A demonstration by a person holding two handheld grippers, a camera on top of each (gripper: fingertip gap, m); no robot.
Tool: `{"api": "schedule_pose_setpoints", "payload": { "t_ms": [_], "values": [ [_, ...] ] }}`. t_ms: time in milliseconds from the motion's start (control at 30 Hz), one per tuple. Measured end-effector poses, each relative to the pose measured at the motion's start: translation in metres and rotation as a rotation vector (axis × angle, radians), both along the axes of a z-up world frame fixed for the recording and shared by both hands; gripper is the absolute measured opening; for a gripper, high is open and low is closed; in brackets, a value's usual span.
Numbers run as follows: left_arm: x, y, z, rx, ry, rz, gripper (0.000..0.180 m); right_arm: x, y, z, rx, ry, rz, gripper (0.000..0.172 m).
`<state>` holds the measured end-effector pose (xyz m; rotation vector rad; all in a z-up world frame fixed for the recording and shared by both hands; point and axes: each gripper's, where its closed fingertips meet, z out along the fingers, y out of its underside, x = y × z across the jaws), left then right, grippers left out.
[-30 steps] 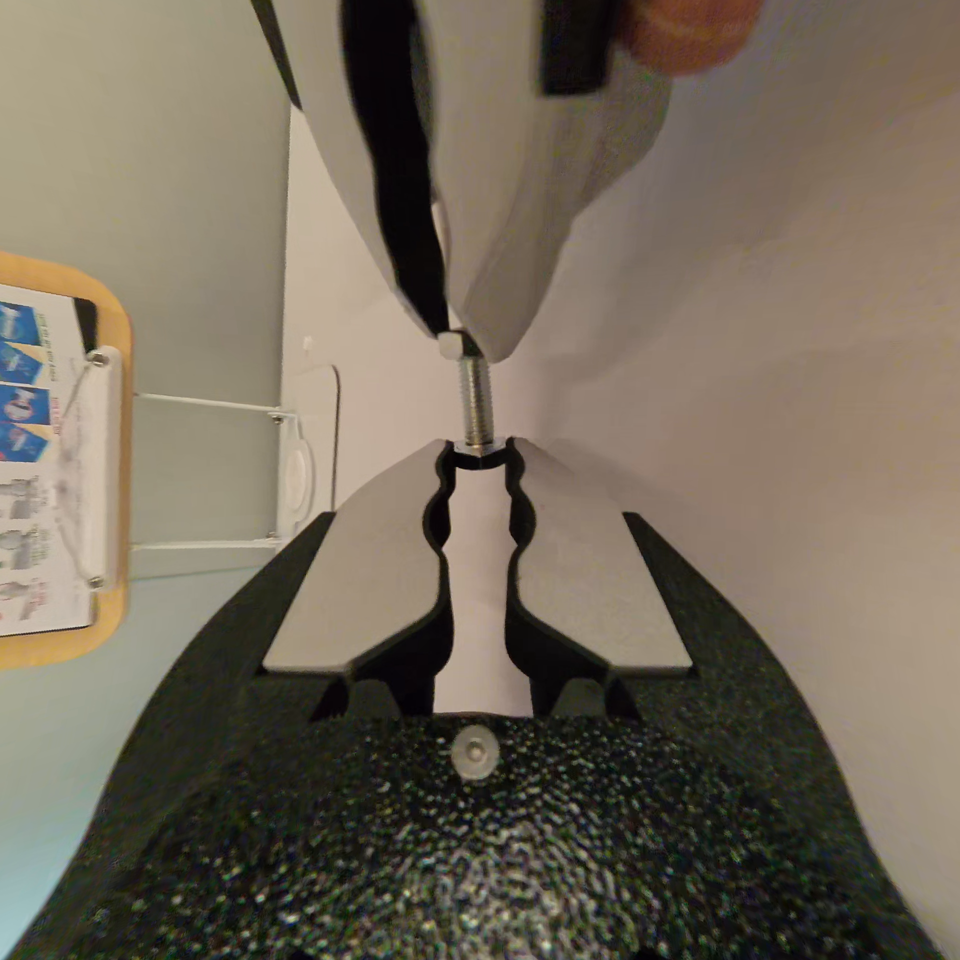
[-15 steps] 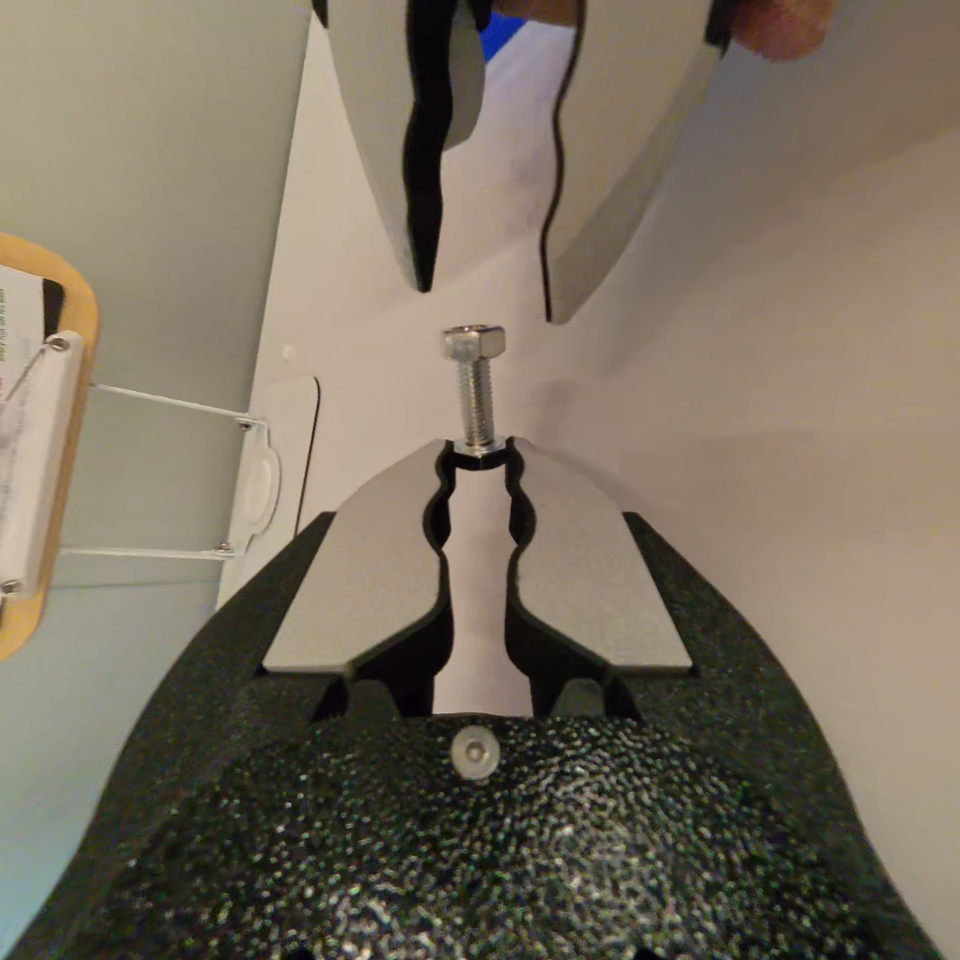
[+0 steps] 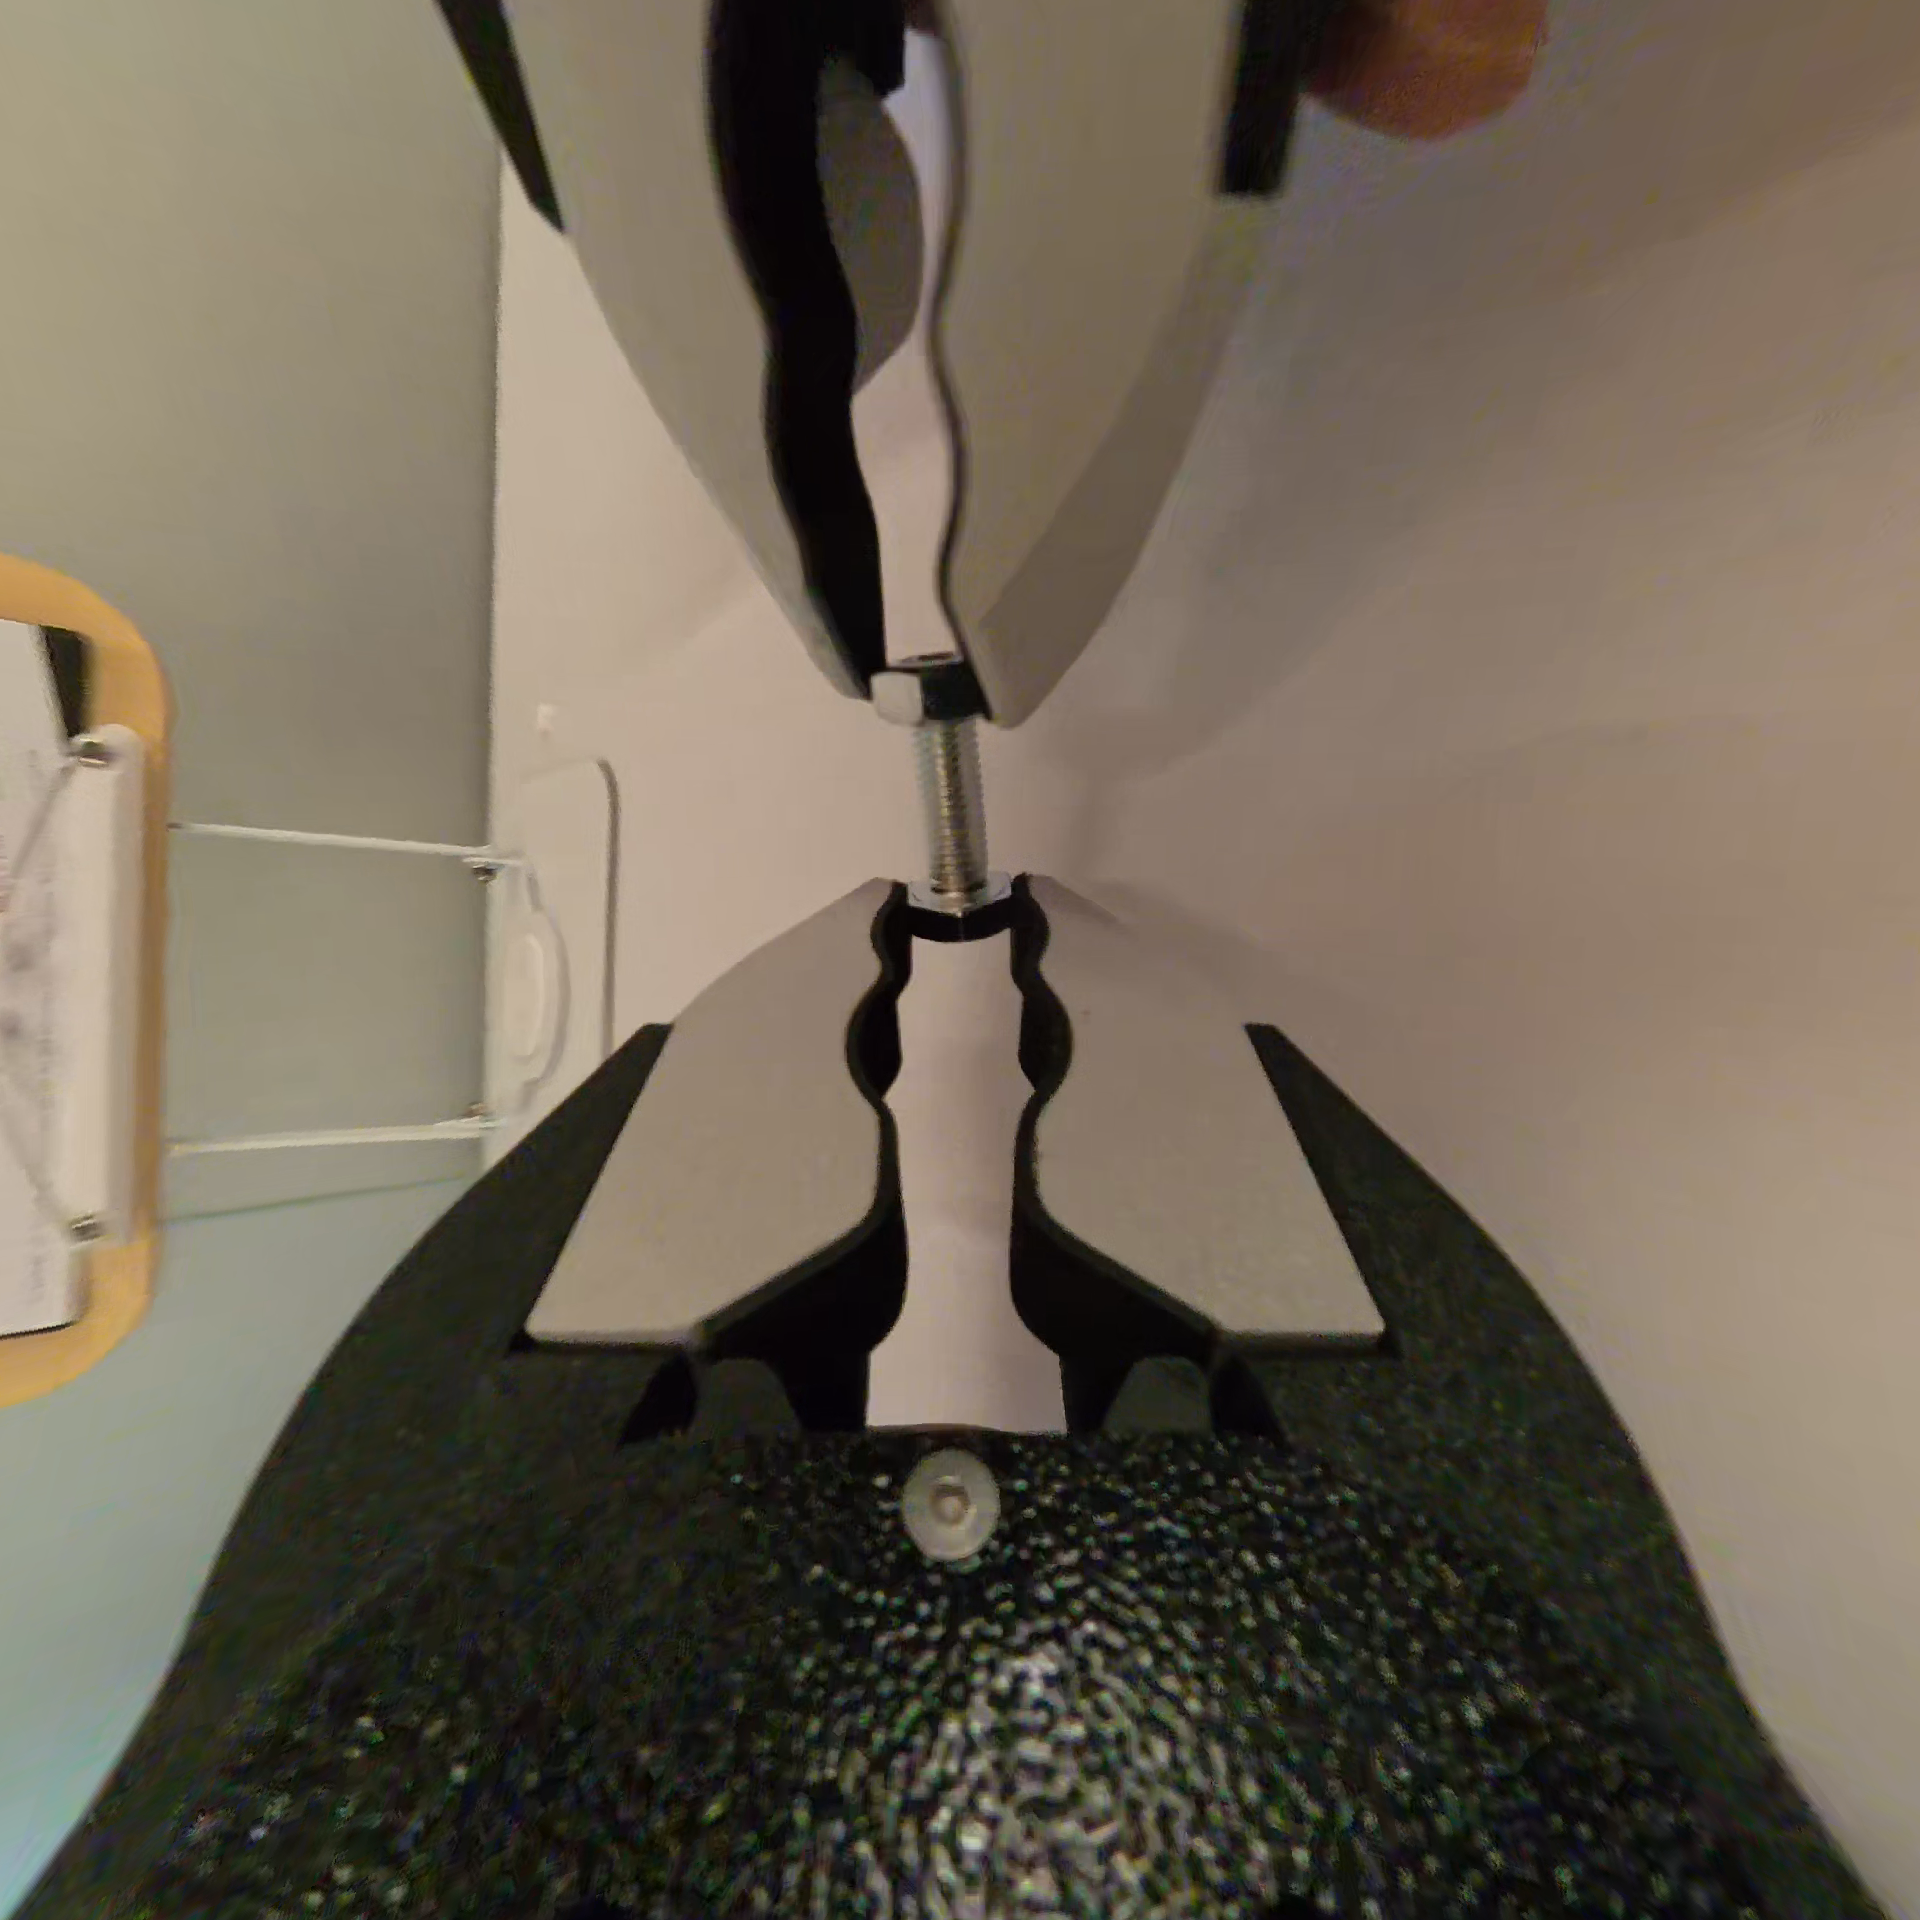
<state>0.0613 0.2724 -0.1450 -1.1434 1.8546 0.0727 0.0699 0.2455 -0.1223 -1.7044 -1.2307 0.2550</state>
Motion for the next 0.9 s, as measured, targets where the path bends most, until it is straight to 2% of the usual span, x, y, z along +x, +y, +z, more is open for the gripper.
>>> {"api": "schedule_pose_setpoints", "payload": {
  "t_ms": [100, 167, 267, 367, 433, 700, 833, 900],
  "values": [
    [-0.003, 0.008, 0.0, 0.153, 0.075, 0.027, 0.018, 0.002, 0.004, -0.007, -0.349, 0.254, -0.15, 0.017],
    [-0.002, 0.008, 0.001, 0.149, 0.071, 0.038, 0.018, 0.004, 0.005, -0.005, -0.385, 0.316, -0.138, 0.018],
    [0.0, 0.006, 0.008, 0.068, -0.01, 0.053, 0.018, 0.004, 0.001, 0.008, -0.244, 0.273, -0.045, 0.023],
    [0.0, 0.003, 0.01, -0.033, -0.069, 0.049, 0.018, 0.008, 0.001, 0.013, -0.028, 0.11, -0.009, 0.027],
    [-0.001, 0.002, 0.009, -0.068, -0.08, 0.039, 0.018, 0.01, 0.001, 0.008, 0.055, -0.001, 0.01, 0.03],
    [-0.001, -0.011, 0.002, -0.173, -0.05, -0.023, 0.018, 0.003, -0.006, 0.005, 0.234, -0.141, 0.11, 0.03],
    [0.001, -0.016, -0.004, -0.199, -0.024, -0.054, 0.018, -0.002, -0.011, 0.001, 0.25, -0.176, 0.148, 0.019],
    [0.001, -0.013, -0.005, -0.158, -0.008, -0.047, 0.018, -0.001, -0.011, -0.002, 0.198, -0.175, 0.124, 0.018]
  ]
}}
